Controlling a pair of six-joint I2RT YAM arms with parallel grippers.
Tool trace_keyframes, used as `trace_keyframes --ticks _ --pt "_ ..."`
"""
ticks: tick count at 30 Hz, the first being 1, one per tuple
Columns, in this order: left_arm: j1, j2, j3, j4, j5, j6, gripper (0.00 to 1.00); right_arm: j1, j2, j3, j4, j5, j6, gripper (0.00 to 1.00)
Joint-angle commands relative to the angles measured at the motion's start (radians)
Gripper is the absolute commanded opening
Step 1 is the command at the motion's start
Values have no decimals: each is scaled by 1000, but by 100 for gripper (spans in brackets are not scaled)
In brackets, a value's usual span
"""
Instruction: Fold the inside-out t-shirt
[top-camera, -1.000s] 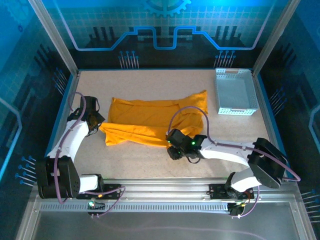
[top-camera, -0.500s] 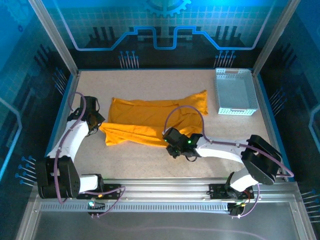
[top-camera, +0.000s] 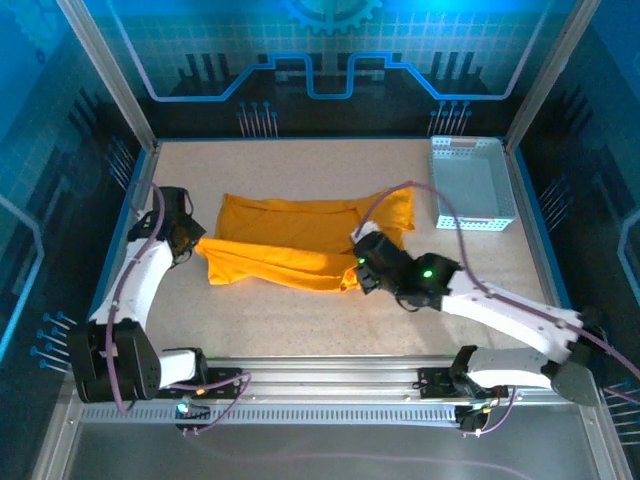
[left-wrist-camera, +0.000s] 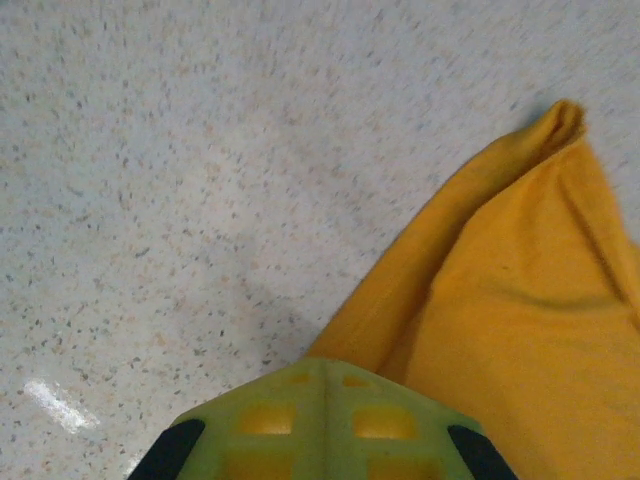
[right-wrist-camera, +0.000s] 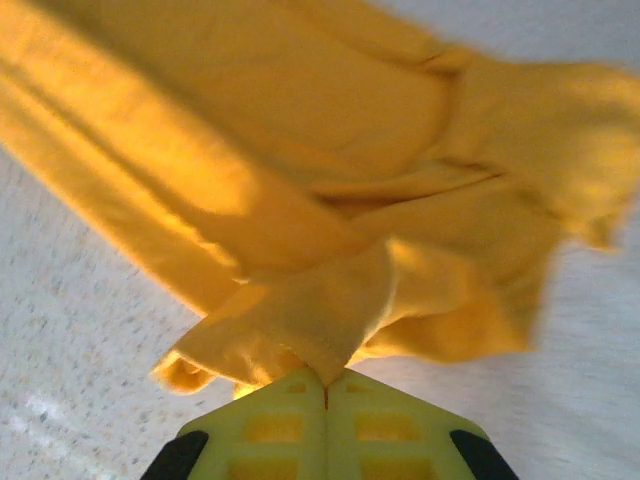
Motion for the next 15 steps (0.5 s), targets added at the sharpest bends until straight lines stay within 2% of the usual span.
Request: trace_keyframes --ticks 1,7,15 --pt "36 -85 118 -37 15 15 0 -82 -88 157 -250 132 -33 0" --pt "102 -182 295 -81 34 27 0 -252 -149 453 -333 121 -140 0" --pt "140 -261 531 -104 122 37 0 -281 -119 842 -302 9 -283 0"
